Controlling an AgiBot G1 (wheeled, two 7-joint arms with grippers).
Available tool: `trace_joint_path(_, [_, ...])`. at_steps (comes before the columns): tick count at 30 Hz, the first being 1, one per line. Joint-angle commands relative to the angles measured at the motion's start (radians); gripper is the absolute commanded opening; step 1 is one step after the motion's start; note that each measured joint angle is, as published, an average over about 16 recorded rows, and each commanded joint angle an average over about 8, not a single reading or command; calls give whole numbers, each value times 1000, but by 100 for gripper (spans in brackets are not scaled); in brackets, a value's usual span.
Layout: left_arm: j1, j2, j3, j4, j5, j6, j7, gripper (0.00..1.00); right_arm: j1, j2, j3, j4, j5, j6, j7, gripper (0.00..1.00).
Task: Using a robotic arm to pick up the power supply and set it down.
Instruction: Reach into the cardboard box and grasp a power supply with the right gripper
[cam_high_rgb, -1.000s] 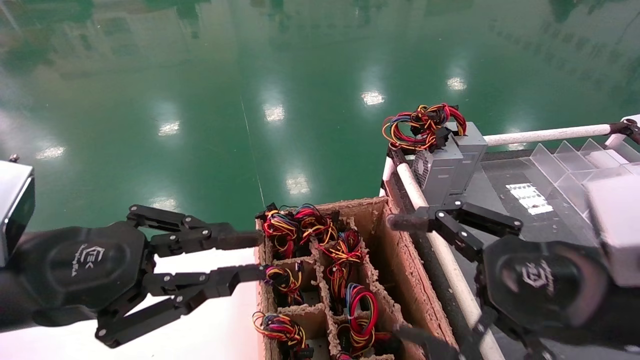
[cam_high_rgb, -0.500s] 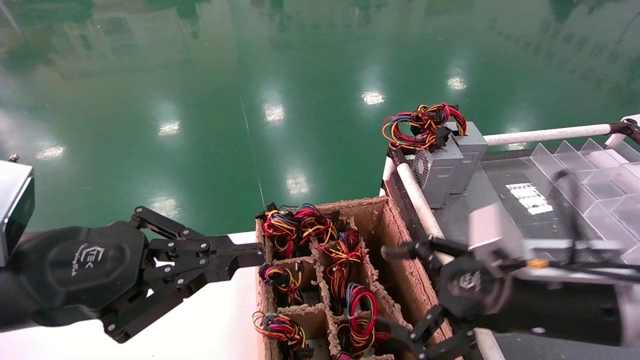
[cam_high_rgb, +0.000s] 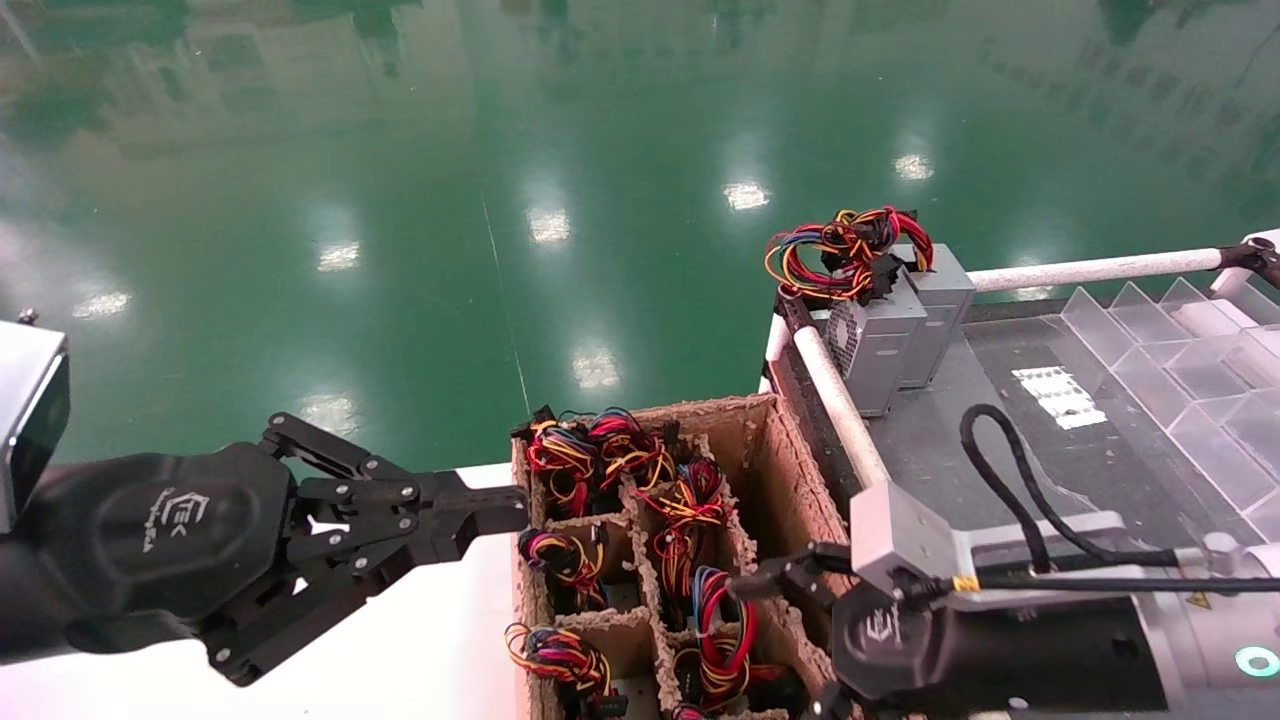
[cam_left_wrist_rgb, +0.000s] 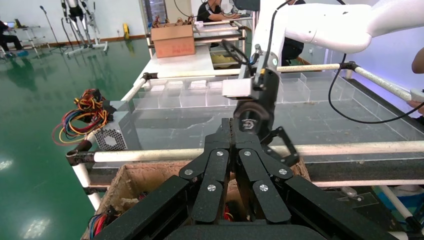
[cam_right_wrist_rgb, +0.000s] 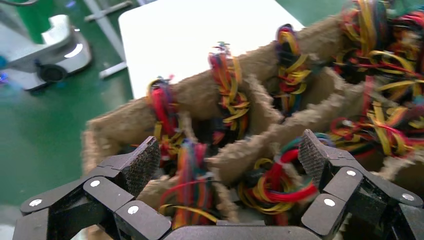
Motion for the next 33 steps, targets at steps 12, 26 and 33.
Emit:
trace_joint_path(12, [0, 0, 0, 0, 0, 0, 0, 100, -13, -35, -42, 15, -60, -10, -35, 0])
trace_joint_path(26, [0, 0, 0, 0, 0, 0, 0, 100, -33, -28, -43, 49, -79, 16, -47, 0])
trace_joint_path(33, [0, 0, 0, 0, 0, 0, 0, 100, -39, -26, -39, 35, -75, 21, -57, 0])
